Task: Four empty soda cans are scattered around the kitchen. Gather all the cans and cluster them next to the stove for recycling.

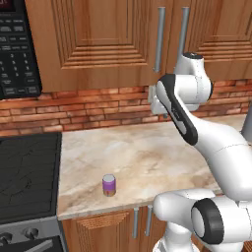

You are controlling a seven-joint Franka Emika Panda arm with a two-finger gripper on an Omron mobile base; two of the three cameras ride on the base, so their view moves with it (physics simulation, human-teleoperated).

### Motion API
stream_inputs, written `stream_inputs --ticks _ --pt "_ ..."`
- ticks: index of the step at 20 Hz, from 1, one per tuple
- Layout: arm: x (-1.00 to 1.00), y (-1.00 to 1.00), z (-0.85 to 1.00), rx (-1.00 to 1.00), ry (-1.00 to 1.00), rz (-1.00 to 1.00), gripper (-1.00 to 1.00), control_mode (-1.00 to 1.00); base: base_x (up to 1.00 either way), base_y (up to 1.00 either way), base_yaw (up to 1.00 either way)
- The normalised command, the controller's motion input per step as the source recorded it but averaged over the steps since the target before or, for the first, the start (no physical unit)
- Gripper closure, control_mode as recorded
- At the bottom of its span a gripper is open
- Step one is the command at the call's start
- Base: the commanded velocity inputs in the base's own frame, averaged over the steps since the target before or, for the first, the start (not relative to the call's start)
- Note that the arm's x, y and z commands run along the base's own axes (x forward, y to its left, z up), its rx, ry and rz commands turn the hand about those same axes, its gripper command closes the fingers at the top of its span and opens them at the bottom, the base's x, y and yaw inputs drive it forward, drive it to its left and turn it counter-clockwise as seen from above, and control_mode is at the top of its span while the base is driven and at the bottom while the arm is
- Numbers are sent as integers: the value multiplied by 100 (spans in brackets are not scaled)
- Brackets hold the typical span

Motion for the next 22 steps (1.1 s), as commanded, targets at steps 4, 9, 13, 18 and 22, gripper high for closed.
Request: stream_inputs --ticks 4,9,13,18,22 --pt "0 0 0 0 0 0 -100 100 -19 0 -1" --pt "0 0 0 0 0 0 -100 100 -60 0 -3" --pt "0 0 0 0 0 0 -100 100 -75 6 -2" --pt "0 0 0 0 0 0 -100 100 -71 15 -2" --pt "0 0 0 0 0 0 -100 100 -57 36 -3"
